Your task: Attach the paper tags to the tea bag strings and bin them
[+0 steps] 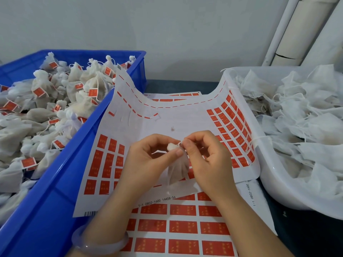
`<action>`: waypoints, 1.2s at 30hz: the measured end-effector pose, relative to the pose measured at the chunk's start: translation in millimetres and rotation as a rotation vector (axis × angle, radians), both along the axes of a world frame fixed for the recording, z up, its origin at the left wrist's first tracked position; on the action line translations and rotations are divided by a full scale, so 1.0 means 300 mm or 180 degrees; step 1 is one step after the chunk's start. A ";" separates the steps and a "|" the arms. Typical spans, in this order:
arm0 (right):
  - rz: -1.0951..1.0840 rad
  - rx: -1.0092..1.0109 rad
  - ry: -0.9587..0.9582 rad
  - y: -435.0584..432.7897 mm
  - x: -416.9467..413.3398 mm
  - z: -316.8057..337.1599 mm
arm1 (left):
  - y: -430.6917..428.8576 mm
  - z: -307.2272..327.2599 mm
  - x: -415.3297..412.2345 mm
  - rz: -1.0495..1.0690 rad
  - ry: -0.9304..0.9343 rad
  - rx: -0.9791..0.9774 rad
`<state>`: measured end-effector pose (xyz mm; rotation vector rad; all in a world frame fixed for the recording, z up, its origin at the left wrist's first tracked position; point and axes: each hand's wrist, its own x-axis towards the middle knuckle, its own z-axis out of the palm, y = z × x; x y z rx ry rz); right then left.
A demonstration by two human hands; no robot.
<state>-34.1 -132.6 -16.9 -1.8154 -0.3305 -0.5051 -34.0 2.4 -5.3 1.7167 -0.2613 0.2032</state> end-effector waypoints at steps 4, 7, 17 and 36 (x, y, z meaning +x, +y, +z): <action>0.0074 -0.0055 0.0120 0.007 0.000 -0.009 | -0.001 -0.004 0.002 0.0089 -0.0142 0.0033; 0.0303 0.0044 0.0506 0.010 0.002 -0.011 | -0.005 -0.006 0.001 0.0131 -0.0311 0.0116; 0.0459 0.0555 0.1006 0.033 -0.008 -0.021 | -0.010 -0.017 0.000 -0.0052 -0.0227 0.0028; 0.0817 0.0617 0.1563 -0.009 0.009 0.012 | 0.016 -0.013 -0.009 -0.0802 -0.0268 0.0082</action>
